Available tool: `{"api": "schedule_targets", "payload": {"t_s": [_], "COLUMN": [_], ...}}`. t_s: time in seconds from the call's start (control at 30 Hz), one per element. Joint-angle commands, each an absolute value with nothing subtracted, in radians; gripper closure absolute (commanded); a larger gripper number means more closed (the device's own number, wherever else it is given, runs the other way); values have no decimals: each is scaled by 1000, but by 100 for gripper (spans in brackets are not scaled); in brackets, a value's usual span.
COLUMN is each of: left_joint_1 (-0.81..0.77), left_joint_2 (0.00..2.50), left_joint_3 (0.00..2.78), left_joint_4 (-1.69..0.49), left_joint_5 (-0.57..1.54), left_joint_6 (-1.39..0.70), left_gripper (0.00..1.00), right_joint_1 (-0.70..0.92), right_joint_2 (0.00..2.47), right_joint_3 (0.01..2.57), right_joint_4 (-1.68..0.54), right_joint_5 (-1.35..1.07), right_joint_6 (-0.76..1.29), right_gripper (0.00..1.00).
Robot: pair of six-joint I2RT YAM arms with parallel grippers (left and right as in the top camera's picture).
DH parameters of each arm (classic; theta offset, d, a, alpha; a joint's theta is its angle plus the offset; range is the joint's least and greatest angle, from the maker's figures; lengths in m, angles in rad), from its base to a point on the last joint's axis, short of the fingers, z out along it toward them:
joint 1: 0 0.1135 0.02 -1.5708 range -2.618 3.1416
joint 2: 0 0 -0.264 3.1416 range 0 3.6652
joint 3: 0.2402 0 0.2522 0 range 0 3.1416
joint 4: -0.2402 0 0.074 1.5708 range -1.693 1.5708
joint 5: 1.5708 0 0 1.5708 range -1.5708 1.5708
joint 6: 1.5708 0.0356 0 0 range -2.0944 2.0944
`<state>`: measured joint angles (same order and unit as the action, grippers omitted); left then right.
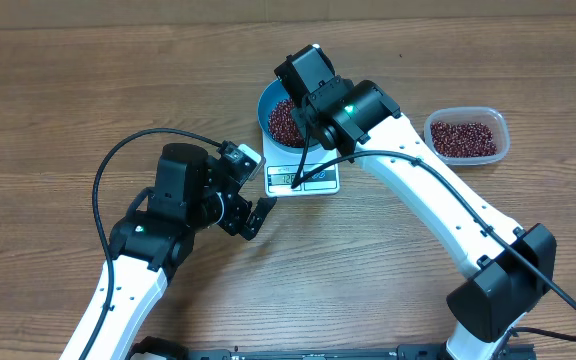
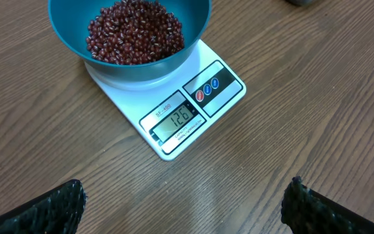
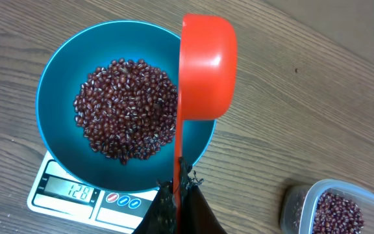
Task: Scoop item into bowl and weigh 150g on scale
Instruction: 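Carry the empty scoop right back to the bean tub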
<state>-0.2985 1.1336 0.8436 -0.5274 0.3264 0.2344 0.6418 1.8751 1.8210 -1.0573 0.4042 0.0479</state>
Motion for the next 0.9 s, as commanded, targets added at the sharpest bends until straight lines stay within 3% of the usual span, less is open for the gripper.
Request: {"api": "schedule_targets", "payload": {"t_s": [0.0,0.47,0.87], "left_joint_1": [-293,-293,-293], "left_joint_2": [1139,1139,1139], "left_joint_3": [840,840,840], "left_joint_4": [-527,-527,-527], "left_joint_5": [333,333,333], "left_joint_6": [221,221,221], "left_gripper": [0,1,0], "right_joint_1": [625,358,-31], "right_joint_2": [1868,1743,1666], "right_joint_3": [1860,1860,1860], "right_joint_4": [-1053,-1081,-1271], "right_joint_5": [337,-89,-144], "right_joint_6": [44,48,47], "right_gripper": [96,96,96]}}
